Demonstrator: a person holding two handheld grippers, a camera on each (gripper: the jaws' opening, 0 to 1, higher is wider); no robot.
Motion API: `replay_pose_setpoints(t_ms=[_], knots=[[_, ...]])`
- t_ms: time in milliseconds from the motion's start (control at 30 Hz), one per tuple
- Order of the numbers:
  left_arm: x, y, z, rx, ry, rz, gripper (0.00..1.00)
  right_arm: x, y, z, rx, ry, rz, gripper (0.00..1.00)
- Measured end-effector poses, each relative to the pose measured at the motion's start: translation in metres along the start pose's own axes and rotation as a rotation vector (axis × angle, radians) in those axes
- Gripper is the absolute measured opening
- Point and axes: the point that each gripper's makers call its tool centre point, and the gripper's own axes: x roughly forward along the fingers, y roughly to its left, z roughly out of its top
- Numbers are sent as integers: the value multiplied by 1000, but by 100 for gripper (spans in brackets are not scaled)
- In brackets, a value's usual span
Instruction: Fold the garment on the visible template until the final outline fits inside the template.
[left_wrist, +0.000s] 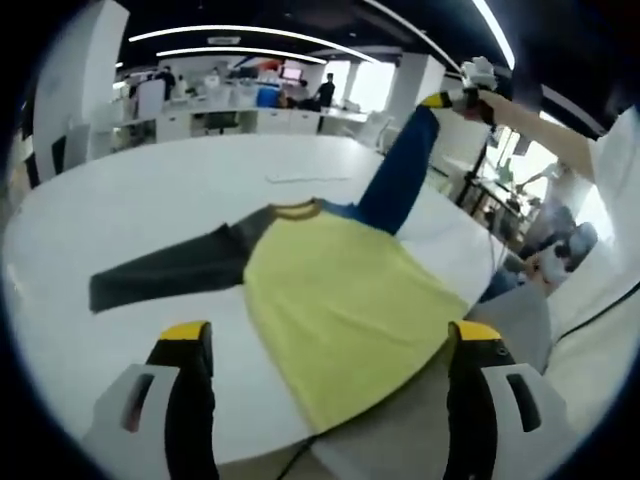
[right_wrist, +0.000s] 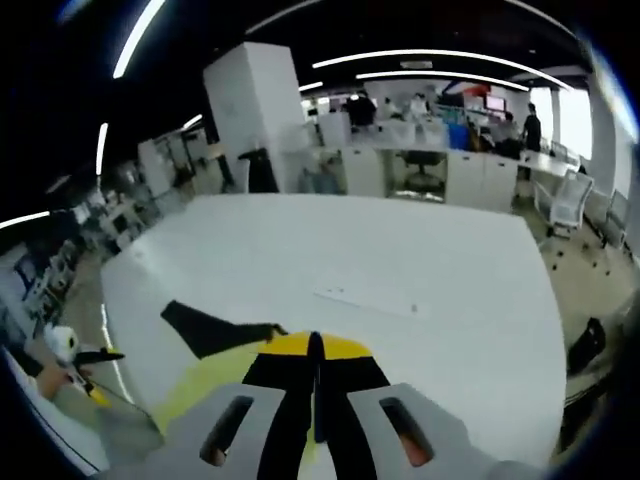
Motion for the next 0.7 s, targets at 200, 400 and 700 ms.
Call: replay_pose_setpoints(t_ms=[200, 400, 700], knots=[[-1, 1, -4, -10, 2, 3, 94, 15, 29, 1, -22, 15, 60, 2], [-3, 5, -5, -15, 5, 11, 94, 31, 52, 1, -22, 28, 117, 2], [-3, 4, -2, -6, 10, 11, 94, 45, 58, -2, -37, 63, 139, 2]])
